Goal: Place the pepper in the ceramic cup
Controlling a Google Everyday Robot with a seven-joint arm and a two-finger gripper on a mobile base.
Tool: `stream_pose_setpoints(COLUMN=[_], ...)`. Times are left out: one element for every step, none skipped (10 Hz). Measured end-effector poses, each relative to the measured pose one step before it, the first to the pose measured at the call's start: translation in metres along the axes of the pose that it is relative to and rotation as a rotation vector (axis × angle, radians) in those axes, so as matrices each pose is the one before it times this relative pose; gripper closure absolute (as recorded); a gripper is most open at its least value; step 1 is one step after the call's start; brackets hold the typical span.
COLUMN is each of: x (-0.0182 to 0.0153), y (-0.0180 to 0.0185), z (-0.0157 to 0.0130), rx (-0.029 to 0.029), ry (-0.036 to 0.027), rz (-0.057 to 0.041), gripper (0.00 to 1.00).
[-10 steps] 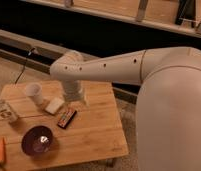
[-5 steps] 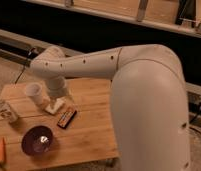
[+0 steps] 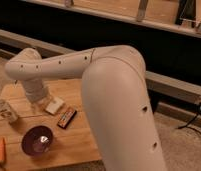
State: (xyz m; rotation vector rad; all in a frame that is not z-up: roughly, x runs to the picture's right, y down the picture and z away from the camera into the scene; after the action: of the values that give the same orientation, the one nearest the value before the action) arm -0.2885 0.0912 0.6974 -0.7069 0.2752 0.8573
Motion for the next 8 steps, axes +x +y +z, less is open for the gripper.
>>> stream_pose_setpoints(x=[-0.00232,-0.00083,0.00032,0.00105,0.00167,0.00423,0.00425,0.00443], y=[0.00968,0.00926,0.01416,0.00717,0.00722,0.01041,0.00833,0.0093], z=[-0.00129,-0.00105,-0.00181,-0.0003,-0.00037,-0.00034,0.00052,0.00165], rx=[-0.00784,-0.0066,-0.00764,-0.00333,-0.00326,-0.00368,-0.00314,-0.00298], ry=[-0.0005,0.00019,-0.00016,0.00212,0.00195,0.00512,0.00647,0.0089], rz=[-0.02702,-0.0269,-0.04272,-0.02175,-0.02141,-0.03159,-0.02418,-0.02601], gripper=[0.35,0.35,0.35,0.35,0.35,0.35,0.35,0.35])
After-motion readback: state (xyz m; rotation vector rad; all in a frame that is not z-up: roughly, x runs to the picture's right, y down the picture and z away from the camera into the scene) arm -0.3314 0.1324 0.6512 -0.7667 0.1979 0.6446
